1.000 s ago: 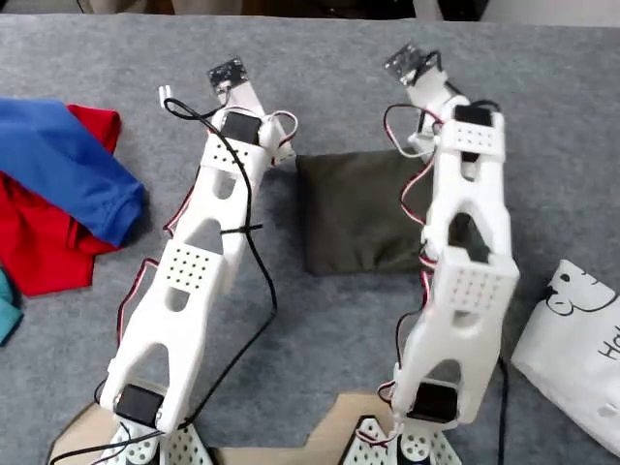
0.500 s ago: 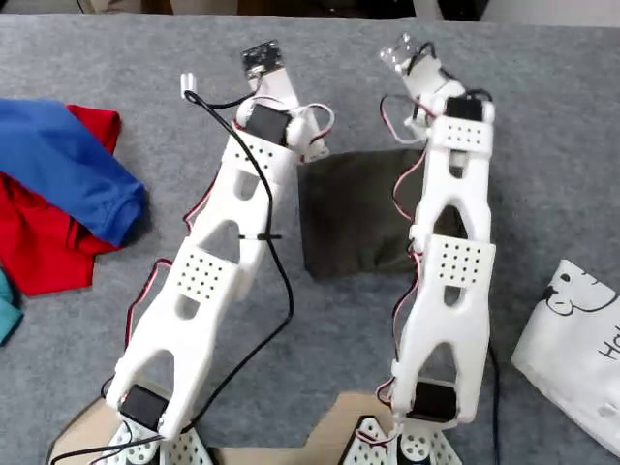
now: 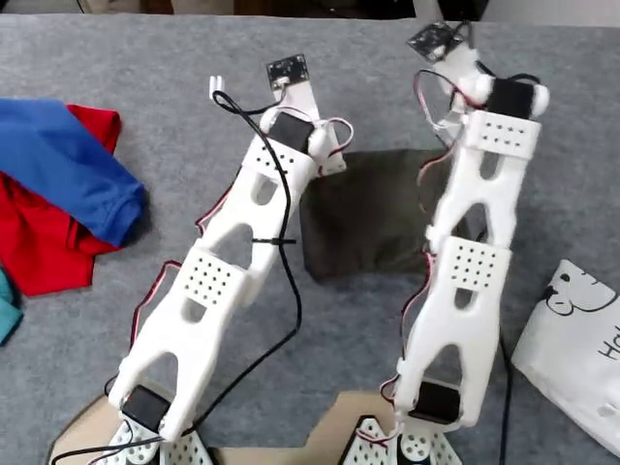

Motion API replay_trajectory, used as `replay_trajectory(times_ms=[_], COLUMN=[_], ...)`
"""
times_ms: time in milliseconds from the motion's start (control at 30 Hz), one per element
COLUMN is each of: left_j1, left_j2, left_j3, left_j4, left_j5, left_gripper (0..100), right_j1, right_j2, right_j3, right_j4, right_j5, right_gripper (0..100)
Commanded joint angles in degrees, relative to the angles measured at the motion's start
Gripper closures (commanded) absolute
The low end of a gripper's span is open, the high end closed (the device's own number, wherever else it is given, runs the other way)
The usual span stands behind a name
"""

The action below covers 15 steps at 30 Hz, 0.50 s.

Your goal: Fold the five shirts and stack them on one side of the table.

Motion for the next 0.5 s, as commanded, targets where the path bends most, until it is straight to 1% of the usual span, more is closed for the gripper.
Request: replay_trajectory(times_ms=[0,100,167,333,467], left_j1=[-2.2,-3.96,-4.66,-4.13,-3.78], left_j2=[-0.48,0.92,2.07,3.91,3.91], left_j3=[0.53,0.44,0.44,0.0,-0.09], left_j4=[-4.04,-5.89,-6.95,-8.44,-8.35], left_j5=[-0.44,-0.44,-0.44,-0.44,-0.44], left_gripper=[98,98,98,98,98], right_j1=[1.89,2.15,1.54,-2.24,-3.82], right_j2=[-5.93,-9.45,-13.76,-26.24,-33.19], right_j3=[1.71,10.51,18.95,42.24,56.22], right_j4=[1.23,1.23,1.23,0.79,-2.37], right_j5=[-0.79,-0.88,-1.67,-1.67,-1.67], right_gripper=[97.5,97.6,97.6,97.6,97.6])
